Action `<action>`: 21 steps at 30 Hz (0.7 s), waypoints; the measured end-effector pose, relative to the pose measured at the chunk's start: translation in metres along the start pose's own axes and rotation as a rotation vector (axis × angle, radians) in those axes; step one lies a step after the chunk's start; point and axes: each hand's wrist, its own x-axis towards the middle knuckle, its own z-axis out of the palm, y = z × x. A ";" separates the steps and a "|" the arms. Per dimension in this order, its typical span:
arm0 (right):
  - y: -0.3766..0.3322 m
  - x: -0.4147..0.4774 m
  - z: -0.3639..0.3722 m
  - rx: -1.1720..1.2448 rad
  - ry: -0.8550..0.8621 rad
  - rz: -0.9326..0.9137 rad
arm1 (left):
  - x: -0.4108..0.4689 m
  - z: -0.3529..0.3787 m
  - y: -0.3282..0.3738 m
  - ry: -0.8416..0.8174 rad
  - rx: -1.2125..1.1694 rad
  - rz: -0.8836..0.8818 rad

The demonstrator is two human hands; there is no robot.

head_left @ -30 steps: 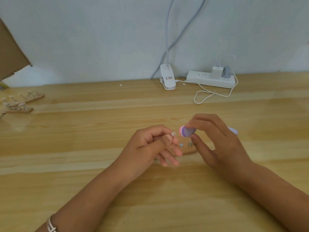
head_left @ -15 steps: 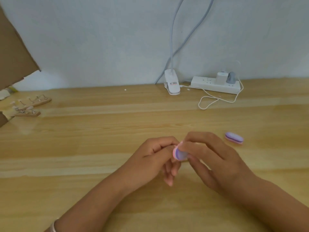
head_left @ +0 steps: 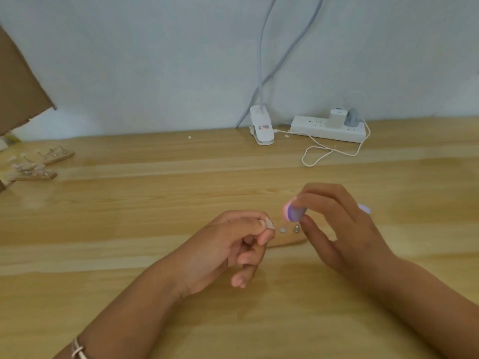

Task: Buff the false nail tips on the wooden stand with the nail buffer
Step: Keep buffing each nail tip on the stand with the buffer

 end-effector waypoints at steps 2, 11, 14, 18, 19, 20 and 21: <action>-0.010 -0.002 0.005 0.055 0.017 -0.043 | 0.000 0.002 -0.001 0.010 0.001 -0.016; -0.008 0.000 -0.003 -0.110 -0.035 -0.116 | 0.000 0.001 0.001 0.011 0.021 -0.011; -0.018 -0.004 0.005 -0.020 -0.082 -0.218 | -0.001 0.001 -0.001 -0.029 -0.002 -0.025; -0.003 0.000 -0.006 -0.157 -0.085 -0.136 | -0.001 0.001 0.001 -0.026 0.036 -0.033; -0.003 0.000 -0.006 -0.140 -0.065 -0.103 | -0.001 0.001 0.001 -0.009 0.043 -0.032; -0.006 -0.001 -0.004 -0.111 -0.043 -0.101 | -0.001 0.002 0.000 0.008 0.044 -0.030; -0.010 -0.002 -0.001 -0.085 -0.028 -0.126 | 0.000 0.003 0.000 0.020 0.040 -0.028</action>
